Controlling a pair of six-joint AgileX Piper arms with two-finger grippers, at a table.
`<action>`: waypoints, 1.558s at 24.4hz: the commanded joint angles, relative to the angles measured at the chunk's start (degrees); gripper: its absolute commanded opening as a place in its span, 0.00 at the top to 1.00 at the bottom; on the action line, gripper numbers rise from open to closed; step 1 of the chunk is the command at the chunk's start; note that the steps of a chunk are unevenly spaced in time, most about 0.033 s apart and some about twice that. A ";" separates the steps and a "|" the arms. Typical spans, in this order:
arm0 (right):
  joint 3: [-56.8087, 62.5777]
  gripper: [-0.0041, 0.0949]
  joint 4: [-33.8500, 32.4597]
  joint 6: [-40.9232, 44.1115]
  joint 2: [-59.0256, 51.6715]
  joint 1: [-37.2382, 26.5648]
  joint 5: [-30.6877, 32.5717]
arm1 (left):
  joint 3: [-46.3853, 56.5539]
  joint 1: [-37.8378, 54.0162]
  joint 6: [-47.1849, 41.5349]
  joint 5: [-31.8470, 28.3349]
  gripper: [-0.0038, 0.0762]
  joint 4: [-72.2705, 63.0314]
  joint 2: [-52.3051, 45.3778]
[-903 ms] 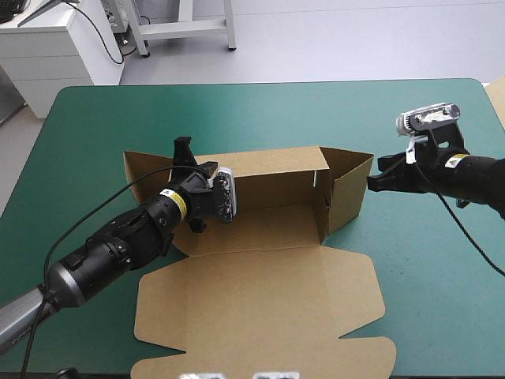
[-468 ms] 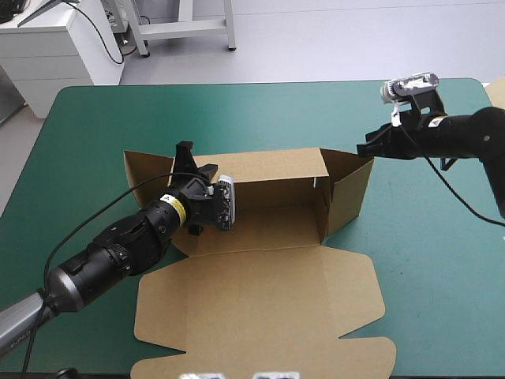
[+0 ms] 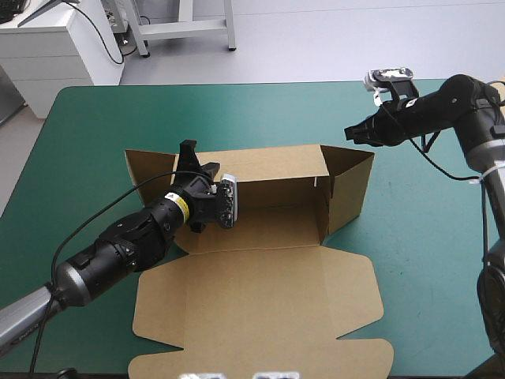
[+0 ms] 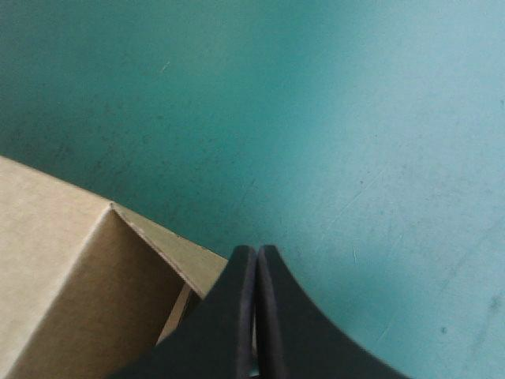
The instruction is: Fold the box
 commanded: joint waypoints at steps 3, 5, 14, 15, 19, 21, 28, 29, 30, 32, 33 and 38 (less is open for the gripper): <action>-2.01 0.98 1.02 1.34 0.78 0.20 1.92 | -0.34 -0.30 -1.62 0.69 0.96 -2.79 0.01; -2.01 0.98 -0.45 1.34 1.03 0.30 3.52 | -0.34 -0.30 -1.62 0.68 0.96 -2.79 0.01; 3.78 0.98 2.41 -3.04 -1.71 0.30 6.63 | -0.34 -0.30 -1.62 1.30 0.96 -2.79 0.11; 5.43 0.98 3.27 -4.07 -2.98 0.30 5.22 | -0.34 -0.30 -1.62 1.30 0.96 -2.79 0.11; 8.99 0.98 6.37 -7.37 -6.06 0.30 4.71 | -0.34 -0.30 -1.62 1.41 0.96 -2.79 0.11; 14.27 0.98 9.58 -11.18 -9.14 0.30 0.21 | -0.34 -0.30 -1.62 2.07 0.96 -2.79 0.11; 30.94 0.97 18.84 -27.57 -17.58 0.30 -12.22 | -0.34 -0.30 -1.10 3.32 0.96 -2.79 0.11; 33.92 0.97 20.90 -30.21 -18.80 0.30 -14.48 | -0.34 -0.30 -1.10 3.32 0.96 -2.79 0.11; 37.00 0.97 23.95 -33.89 -20.23 0.30 -17.50 | -0.34 -0.30 -1.10 3.32 0.96 -2.79 0.11; 39.85 0.97 27.35 -38.27 -21.36 0.30 -19.82 | -0.34 -0.30 -1.10 3.21 0.96 -2.79 0.11; 41.11 0.97 29.18 -40.79 -21.63 0.30 -20.47 | -0.34 -0.30 -1.10 3.21 0.96 -2.79 0.11; 44.97 0.97 35.86 -48.01 -21.63 0.30 -23.64 | -0.34 -0.30 -1.10 3.01 0.96 -2.79 0.11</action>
